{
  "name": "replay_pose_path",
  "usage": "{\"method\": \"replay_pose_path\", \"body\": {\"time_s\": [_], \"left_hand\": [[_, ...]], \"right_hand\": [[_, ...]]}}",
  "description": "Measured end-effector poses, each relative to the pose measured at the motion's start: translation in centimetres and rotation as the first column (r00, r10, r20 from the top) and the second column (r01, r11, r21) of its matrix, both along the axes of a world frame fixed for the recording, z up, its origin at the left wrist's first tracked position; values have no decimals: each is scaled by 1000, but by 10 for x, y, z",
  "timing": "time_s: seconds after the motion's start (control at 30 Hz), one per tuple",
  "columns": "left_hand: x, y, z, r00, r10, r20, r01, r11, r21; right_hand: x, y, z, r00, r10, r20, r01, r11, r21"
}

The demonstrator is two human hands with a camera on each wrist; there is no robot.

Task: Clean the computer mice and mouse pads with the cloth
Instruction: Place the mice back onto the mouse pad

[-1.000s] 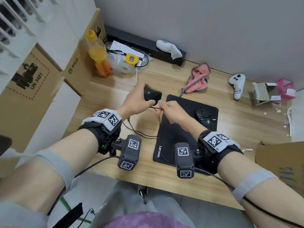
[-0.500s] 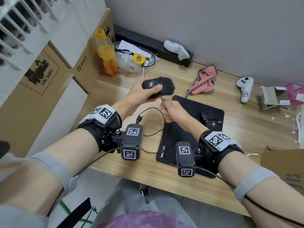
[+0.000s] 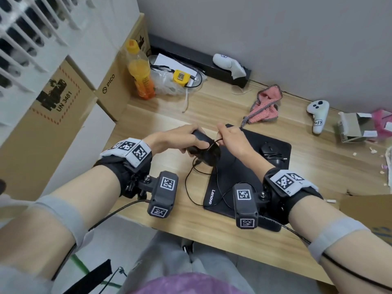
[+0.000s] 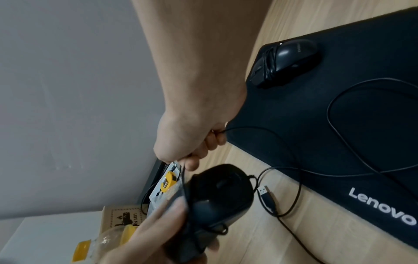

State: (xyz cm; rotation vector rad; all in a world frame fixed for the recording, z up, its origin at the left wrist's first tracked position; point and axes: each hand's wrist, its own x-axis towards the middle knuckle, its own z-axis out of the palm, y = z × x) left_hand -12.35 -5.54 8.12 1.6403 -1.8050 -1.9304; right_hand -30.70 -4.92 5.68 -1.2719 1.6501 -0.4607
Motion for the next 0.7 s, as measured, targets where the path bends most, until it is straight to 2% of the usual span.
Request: {"method": "replay_pose_path", "body": {"time_s": [0.07, 0.17, 0.23, 0.3, 0.37, 0.43, 0.47, 0.53, 0.63, 0.7], "left_hand": [[1, 2, 6, 981, 1, -196, 29, 989, 147], [0, 3, 15, 858, 108, -502, 28, 967, 255], [-4, 0, 18, 743, 267, -614, -108, 953, 283], [-10, -6, 17, 678, 444, -586, -345, 896, 279], [-17, -11, 12, 705, 575, -416, -583, 803, 122], [-19, -11, 0, 722, 661, -204, -686, 722, -88], [-18, -9, -7, 748, 650, -135, -664, 727, -177], [-13, -7, -17, 842, 536, -60, -532, 805, -264], [-9, -4, -13, 937, 346, -46, -346, 904, -252], [-9, -4, -2, 978, 203, -55, -210, 961, -180]], "right_hand": [[-1, 0, -1, 999, -33, 28, 33, 999, 12], [-7, 5, 0, 974, -90, 210, 76, 994, 72], [-7, 9, -4, 961, -111, 252, 90, 991, 94], [-5, 11, -7, 969, -107, 224, 81, 989, 125], [-1, 12, -4, 975, -45, 216, 14, 989, 144], [0, 11, 5, 973, 57, 225, -92, 985, 147], [0, 8, 8, 972, 97, 216, -128, 982, 136], [1, 1, 15, 976, 134, 173, -155, 981, 115], [-2, -8, 16, 989, 108, 99, -117, 989, 87], [-5, -8, 18, 995, 24, 99, -32, 997, 73]]}}
